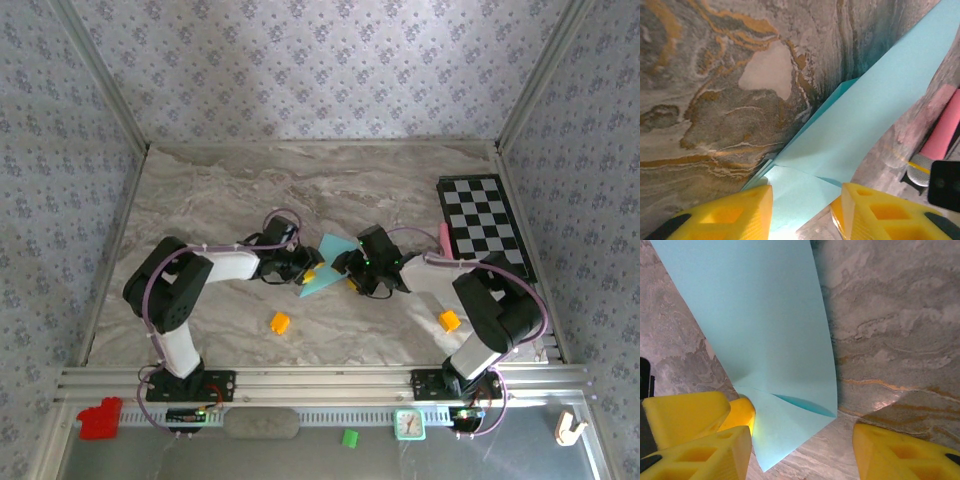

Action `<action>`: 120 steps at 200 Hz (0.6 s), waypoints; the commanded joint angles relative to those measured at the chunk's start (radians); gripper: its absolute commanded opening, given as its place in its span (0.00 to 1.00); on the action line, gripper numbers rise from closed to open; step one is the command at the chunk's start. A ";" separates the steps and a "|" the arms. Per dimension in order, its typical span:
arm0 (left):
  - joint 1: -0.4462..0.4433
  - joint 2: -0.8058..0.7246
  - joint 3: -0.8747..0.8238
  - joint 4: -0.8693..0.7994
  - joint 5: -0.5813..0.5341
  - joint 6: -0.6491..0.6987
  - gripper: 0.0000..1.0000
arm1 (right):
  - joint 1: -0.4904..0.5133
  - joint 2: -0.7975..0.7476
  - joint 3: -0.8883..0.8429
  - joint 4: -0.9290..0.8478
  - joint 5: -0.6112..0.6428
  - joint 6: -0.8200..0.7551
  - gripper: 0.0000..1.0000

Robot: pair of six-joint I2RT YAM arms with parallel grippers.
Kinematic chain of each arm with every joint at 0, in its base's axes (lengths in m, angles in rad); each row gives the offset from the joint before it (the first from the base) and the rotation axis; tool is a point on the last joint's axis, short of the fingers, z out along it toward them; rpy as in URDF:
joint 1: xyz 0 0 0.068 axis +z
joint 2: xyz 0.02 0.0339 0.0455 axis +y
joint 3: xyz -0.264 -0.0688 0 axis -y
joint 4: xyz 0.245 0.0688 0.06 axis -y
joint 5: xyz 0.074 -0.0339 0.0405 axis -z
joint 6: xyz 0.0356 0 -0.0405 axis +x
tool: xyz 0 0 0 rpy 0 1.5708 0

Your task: Fold a paper plane with a square sheet of paper (pick it up from the middle)

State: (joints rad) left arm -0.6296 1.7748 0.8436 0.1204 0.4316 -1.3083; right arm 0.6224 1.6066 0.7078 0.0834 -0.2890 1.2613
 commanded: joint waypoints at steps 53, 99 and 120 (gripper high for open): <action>0.033 0.017 -0.060 -0.045 0.004 -0.037 0.42 | 0.007 0.057 0.015 0.135 -0.059 -0.013 0.50; 0.039 0.015 -0.064 -0.044 0.007 -0.037 0.42 | 0.008 0.040 -0.009 0.222 -0.065 -0.020 0.41; 0.041 0.014 -0.063 -0.043 0.009 -0.034 0.42 | 0.007 0.027 -0.018 0.228 -0.062 -0.028 0.37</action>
State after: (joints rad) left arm -0.6064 1.7744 0.8177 0.1757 0.4828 -1.3376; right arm 0.6247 1.6539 0.7090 0.2672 -0.3412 1.2541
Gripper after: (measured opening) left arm 0.422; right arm 0.383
